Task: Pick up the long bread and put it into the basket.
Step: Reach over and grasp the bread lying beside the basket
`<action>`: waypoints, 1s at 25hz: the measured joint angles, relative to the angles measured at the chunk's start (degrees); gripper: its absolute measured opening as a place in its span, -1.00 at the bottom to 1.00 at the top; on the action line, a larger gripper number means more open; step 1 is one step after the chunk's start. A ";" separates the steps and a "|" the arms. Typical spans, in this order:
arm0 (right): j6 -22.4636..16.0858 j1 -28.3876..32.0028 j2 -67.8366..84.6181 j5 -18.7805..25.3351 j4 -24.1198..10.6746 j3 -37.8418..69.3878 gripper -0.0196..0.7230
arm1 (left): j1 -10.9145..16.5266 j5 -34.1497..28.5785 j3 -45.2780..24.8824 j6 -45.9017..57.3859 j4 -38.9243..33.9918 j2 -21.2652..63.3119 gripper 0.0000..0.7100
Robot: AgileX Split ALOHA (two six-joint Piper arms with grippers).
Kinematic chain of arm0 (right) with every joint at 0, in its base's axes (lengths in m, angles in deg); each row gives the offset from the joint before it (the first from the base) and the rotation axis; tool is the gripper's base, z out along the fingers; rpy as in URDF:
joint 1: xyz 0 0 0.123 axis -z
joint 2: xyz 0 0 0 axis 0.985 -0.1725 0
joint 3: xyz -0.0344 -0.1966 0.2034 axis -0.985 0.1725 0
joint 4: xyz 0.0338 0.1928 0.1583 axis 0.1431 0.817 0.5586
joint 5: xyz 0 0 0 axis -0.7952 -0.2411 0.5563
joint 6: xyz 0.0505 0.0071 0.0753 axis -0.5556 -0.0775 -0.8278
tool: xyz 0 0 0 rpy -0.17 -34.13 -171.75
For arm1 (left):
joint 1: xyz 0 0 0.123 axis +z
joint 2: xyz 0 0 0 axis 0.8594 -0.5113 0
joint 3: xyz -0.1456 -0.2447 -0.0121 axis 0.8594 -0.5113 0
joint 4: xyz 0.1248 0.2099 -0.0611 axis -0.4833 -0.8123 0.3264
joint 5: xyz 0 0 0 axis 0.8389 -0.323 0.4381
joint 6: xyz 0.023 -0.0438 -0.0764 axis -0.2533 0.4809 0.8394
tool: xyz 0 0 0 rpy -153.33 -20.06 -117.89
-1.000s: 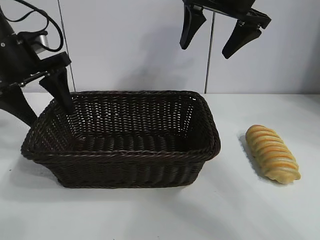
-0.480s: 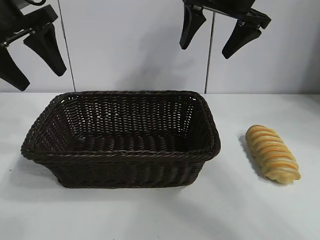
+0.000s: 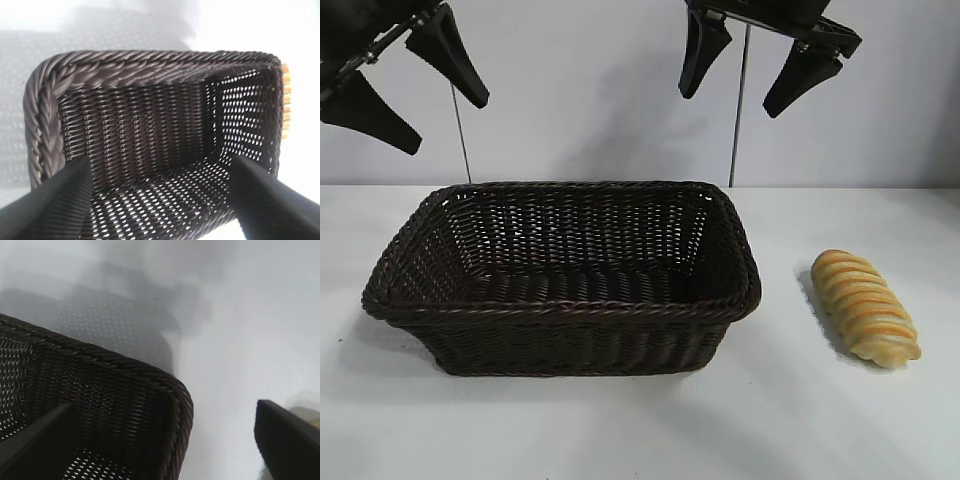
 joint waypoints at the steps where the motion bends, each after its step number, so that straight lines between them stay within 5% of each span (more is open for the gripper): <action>1: 0.00 0.00 0.00 0.00 0.00 0.00 0.89 | -0.49 0.66 0.00 0.00 0.00 0.00 0.55; 25: 0.00 0.00 0.00 1.15 -0.16 0.00 0.89 | -1.41 4.24 -3.39 3.00 0.39 -0.05 0.55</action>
